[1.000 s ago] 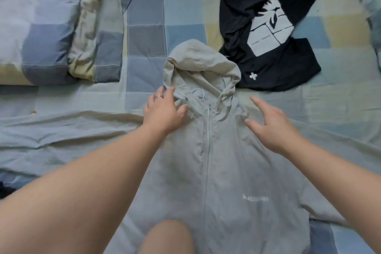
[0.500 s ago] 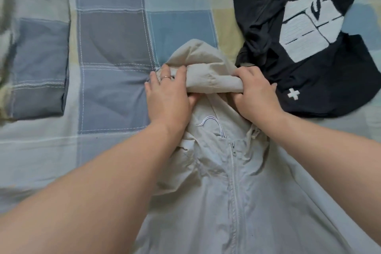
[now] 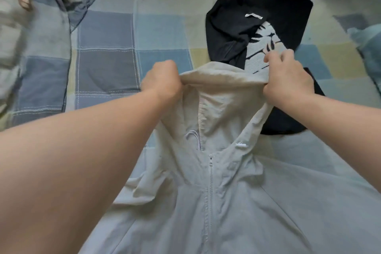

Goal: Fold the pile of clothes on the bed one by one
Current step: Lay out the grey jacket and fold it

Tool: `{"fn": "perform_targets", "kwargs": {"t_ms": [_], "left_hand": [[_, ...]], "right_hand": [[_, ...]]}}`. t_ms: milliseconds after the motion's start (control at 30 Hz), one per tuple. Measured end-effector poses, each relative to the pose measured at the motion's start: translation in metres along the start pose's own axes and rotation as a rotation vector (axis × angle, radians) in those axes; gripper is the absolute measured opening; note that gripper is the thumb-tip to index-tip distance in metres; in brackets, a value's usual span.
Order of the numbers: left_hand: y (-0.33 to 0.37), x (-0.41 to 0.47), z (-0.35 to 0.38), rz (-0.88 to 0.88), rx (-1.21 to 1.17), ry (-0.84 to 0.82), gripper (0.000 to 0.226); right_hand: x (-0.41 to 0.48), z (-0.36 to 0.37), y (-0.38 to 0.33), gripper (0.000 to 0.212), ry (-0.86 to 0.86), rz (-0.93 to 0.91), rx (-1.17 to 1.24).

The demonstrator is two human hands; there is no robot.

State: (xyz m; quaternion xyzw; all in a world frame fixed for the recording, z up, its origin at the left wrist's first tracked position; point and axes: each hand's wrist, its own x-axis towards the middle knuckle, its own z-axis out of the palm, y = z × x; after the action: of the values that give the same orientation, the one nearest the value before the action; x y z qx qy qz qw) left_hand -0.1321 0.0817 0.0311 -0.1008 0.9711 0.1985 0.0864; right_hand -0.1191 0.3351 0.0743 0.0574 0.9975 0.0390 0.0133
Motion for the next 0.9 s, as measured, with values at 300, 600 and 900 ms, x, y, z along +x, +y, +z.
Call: {"fn": "perform_targets", "kwargs": {"t_ms": [300, 600, 900], "left_hand": [[-0.032, -0.029, 0.024, 0.091, -0.093, -0.020, 0.027], [-0.017, -0.027, 0.059, 0.601, 0.196, -0.016, 0.052], [-0.038, -0.017, 0.074, 0.328, 0.094, 0.039, 0.046]], "right_hand": [[-0.042, 0.033, 0.016, 0.014, -0.150, -0.393, -0.036], [-0.046, 0.077, -0.027, 0.068, -0.082, -0.433, 0.073], [-0.034, 0.091, -0.027, 0.051, -0.122, -0.242, 0.243]]}}
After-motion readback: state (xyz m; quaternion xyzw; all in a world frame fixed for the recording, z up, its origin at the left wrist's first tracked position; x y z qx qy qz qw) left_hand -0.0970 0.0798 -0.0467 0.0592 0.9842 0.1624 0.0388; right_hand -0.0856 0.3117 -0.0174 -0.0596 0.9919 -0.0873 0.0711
